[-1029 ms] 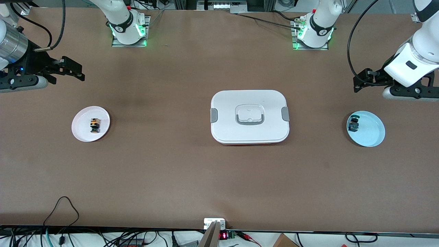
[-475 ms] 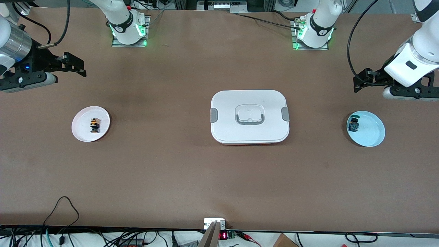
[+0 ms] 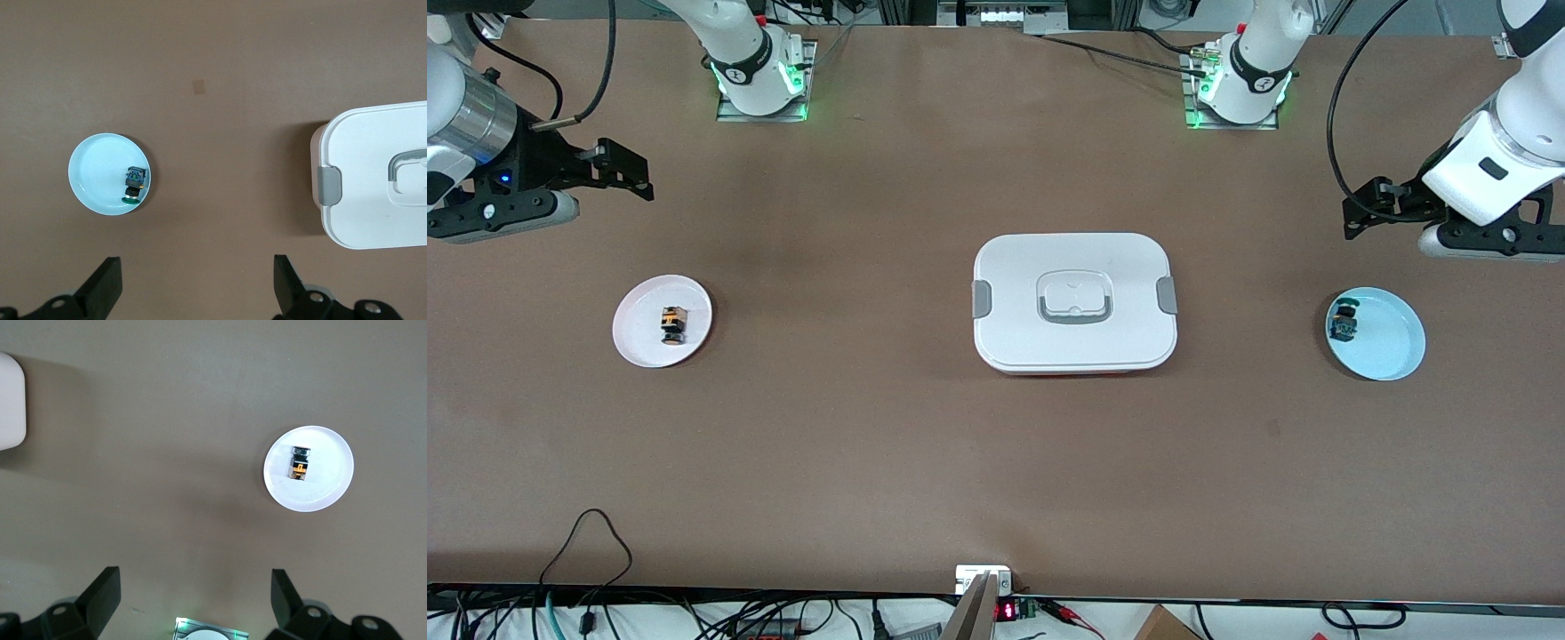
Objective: Transfer orange switch to right arm and place
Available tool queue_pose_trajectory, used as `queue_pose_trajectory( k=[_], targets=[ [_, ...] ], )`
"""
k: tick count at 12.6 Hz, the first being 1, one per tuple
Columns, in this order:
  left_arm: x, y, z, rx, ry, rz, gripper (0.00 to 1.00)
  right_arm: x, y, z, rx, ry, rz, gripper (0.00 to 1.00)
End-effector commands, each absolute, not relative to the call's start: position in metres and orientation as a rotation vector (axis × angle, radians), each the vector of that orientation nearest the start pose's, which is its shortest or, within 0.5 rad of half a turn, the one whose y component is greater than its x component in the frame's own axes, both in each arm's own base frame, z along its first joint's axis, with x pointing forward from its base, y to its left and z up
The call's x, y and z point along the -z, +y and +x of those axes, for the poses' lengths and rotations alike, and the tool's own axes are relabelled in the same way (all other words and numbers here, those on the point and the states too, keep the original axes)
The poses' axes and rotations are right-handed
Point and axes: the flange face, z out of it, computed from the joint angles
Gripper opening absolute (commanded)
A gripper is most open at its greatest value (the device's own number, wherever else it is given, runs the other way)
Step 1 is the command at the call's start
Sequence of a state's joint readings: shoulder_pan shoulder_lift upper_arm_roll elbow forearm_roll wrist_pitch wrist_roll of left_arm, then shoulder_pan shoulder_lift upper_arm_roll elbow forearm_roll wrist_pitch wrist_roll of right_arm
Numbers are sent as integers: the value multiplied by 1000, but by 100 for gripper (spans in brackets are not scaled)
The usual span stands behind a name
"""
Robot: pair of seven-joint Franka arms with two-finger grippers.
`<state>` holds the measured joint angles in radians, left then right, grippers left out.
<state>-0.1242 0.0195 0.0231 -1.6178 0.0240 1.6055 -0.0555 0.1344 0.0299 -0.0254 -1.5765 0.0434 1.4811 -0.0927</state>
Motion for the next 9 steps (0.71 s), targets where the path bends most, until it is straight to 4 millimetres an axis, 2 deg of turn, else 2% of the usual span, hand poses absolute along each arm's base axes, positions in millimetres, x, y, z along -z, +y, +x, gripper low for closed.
queue_pose_trajectory(
  k=[1,9],
  targets=[
    [-601,-56,561,-48,66,-3089,100,-601,64,549,-198,-322,-3085,100],
    [-601,-56,561,-48,64,-3089,100,-601,62,550,-198,-330,-3088,100]
  ],
)
